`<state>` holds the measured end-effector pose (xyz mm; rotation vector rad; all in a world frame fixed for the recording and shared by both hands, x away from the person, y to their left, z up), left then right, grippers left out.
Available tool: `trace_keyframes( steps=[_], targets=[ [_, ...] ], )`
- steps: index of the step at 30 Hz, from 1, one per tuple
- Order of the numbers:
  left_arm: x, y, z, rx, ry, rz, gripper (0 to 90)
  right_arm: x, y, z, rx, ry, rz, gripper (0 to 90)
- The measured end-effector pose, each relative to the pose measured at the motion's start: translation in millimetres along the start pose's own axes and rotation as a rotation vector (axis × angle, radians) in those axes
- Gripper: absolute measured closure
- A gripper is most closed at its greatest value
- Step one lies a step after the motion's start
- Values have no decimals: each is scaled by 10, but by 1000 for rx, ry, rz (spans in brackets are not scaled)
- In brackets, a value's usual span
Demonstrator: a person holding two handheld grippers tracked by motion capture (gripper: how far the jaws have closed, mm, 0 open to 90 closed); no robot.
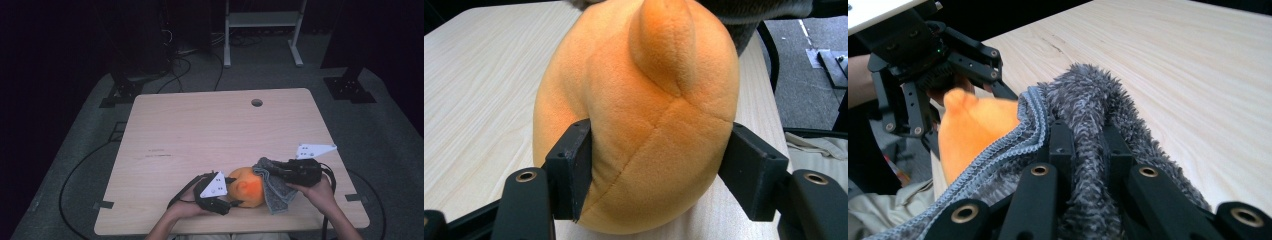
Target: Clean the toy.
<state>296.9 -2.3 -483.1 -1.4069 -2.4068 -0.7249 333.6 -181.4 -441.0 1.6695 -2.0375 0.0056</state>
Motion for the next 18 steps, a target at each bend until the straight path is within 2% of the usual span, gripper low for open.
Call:
trace_keyframes(
  steps=[5,7,10,13,16,18],
  targets=[
    [6,29,15,27,-4,-1,343,117,-40,159,-44,-28,5,795],
    [2,23,13,13,-2,-1,342,136,-32,193,-50,-34,3,794],
    [-7,19,8,11,2,-5,339,130,32,140,-33,-45,-5,794],
    [-8,28,7,23,0,-6,339,63,148,-6,3,-56,-47,794],
    [8,51,22,41,3,-6,340,-37,225,-105,56,-24,-52,794],
    [33,93,52,69,2,1,340,-57,199,-104,57,-17,-46,794]
  ],
)
Point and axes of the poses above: each handheld gripper's, and its own axes: x roughly backward along the jaws, z roughly out of its underside, y roughly to its left, the point moved 8 cm from there along -x, roughly forward along the jaws, and after that the axes turned 15 degrees about -z, right-handed, at the moved point
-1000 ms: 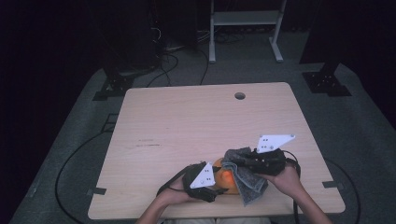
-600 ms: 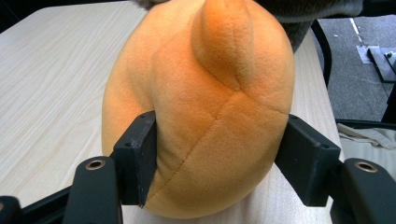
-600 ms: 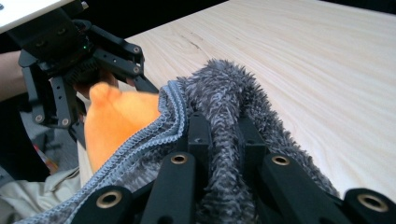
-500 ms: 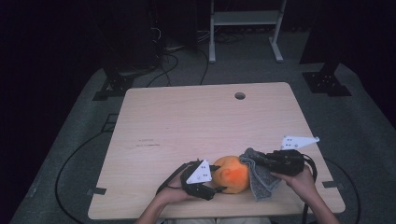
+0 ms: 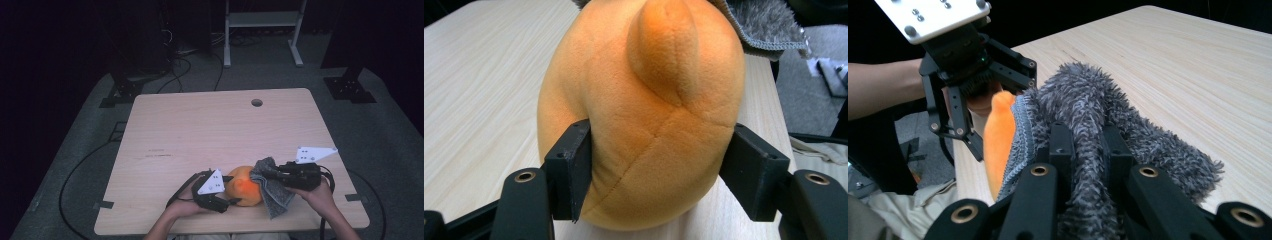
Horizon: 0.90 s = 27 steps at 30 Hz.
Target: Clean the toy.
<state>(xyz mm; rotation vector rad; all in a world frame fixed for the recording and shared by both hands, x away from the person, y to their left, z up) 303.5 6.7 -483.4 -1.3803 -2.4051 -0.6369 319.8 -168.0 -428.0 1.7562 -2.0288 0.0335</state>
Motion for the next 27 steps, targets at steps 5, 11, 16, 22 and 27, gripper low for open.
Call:
trace_keyframes(
  steps=[5,11,16,22,27],
  targets=[
    [40,130,64,79,1,7,339,115,-156,190,-66,-10,38,794],
    [-6,81,7,61,-6,5,336,109,-163,319,-81,-17,52,794],
    [-27,44,-42,35,9,-13,333,42,-41,89,-1,-18,47,794],
    [-70,28,-107,35,25,-25,337,-158,99,-127,78,36,25,794],
    [-100,28,-137,50,35,-31,337,-354,241,-256,137,62,-7,794]
  ],
)
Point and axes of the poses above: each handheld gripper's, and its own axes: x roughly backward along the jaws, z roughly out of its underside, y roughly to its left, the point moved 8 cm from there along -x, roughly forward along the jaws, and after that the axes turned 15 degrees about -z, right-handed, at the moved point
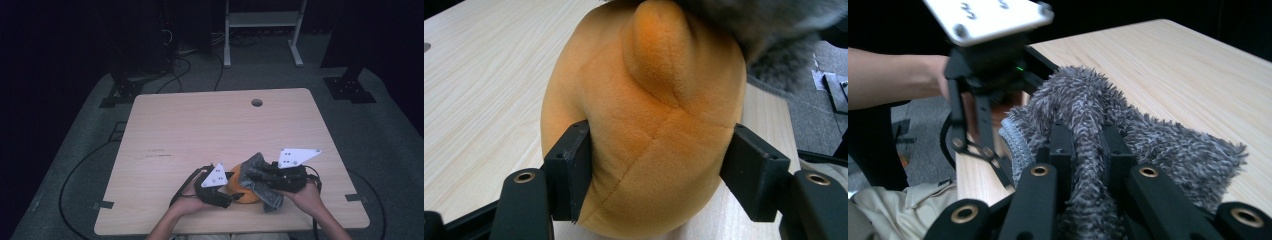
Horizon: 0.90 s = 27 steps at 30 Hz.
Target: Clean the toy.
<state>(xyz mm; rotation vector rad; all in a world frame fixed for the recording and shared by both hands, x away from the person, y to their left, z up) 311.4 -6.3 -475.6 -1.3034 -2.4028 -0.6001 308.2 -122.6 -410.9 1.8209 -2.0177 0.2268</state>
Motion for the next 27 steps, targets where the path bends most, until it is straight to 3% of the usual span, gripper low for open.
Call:
trace_keyframes(
  steps=[5,8,10,13,16,19,22,24,27],
  targets=[
    [-19,-28,-20,-18,5,-15,337,-120,16,-88,39,48,19,794],
    [-23,-38,-24,-19,0,-10,344,-105,-48,-98,28,67,50,794],
    [-28,-39,-26,-14,-4,-10,347,-50,-152,-68,21,83,96,794],
    [-19,-50,-28,-14,-19,4,341,65,-276,29,-22,66,121,794],
    [-9,-16,-59,2,-67,15,253,141,-289,118,-44,43,121,794],
    [-86,44,-36,40,-21,-2,102,199,-267,184,-60,7,106,794],
    [-170,-24,9,21,19,24,74,182,-230,224,-64,-6,84,793],
    [-197,-45,27,6,24,26,81,162,-216,235,-55,2,84,793],
    [-124,-2,-23,-1,-12,-14,281,173,-209,199,-51,1,91,793]
  ],
)
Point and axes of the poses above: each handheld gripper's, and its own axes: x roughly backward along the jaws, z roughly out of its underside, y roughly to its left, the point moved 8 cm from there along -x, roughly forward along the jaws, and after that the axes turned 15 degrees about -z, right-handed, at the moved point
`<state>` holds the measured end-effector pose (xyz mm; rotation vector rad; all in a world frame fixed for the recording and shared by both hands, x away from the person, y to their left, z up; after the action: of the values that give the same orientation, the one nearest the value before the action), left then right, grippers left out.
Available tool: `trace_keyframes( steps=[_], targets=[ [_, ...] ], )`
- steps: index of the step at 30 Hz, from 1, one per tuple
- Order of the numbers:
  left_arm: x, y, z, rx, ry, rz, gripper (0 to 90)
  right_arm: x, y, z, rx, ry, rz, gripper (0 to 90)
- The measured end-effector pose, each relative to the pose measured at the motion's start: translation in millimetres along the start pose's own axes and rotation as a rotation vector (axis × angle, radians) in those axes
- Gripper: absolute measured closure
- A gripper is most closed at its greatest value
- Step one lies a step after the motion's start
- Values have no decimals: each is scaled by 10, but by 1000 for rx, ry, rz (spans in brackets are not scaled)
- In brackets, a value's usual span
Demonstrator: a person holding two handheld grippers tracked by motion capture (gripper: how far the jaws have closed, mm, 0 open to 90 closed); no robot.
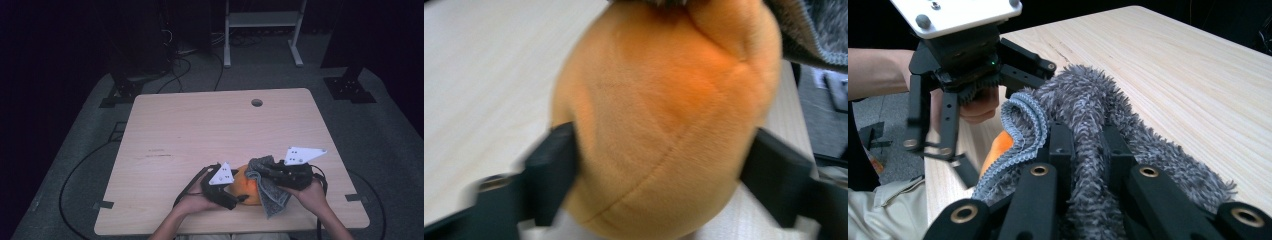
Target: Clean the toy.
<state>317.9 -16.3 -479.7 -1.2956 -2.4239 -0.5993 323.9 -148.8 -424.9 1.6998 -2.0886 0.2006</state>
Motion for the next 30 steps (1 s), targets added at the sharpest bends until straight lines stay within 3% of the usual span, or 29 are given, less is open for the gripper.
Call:
trace_keyframes(
  steps=[3,5,7,8,10,12,16,19,22,26,28,30],
  targets=[
    [111,46,-99,1,-37,-39,397,39,3,-78,20,-22,23,792],
    [229,127,-172,7,-43,-56,426,70,-24,-107,24,-42,47,792],
    [306,171,-212,23,-50,-55,438,71,-53,-122,10,-75,38,792],
    [334,186,-220,24,-40,-57,440,61,-59,-134,1,-90,33,792],
    [359,213,-201,-6,28,-72,440,18,-60,-163,6,-79,40,792],
    [376,236,-189,-37,71,-94,439,-42,-16,-213,44,-55,57,793],
    [406,264,-187,-18,91,-98,434,-123,162,-375,98,-77,28,793],
    [402,288,-192,-5,112,-116,436,-172,328,-499,132,-86,-26,794],
    [450,252,-238,12,95,-83,436,-256,347,-516,160,-42,-17,793],
    [407,222,-194,-6,125,-84,428,-282,232,-424,118,-29,-3,794],
    [356,202,-136,8,131,-57,415,-309,174,-312,101,-4,10,793],
    [327,179,-114,18,118,-27,346,-318,128,-198,70,-5,7,793]
  ],
)
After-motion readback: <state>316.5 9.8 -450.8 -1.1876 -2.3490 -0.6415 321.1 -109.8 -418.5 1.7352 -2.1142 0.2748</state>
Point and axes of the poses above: each handheld gripper's, and its own axes: x roughly backward along the jaws, z roughly out of its underside, y roughly to its left, the point moved 8 cm from there along -x, roughly forward along the jaws, and after that the axes turned 15 degrees about -z, right-handed, at the moved point
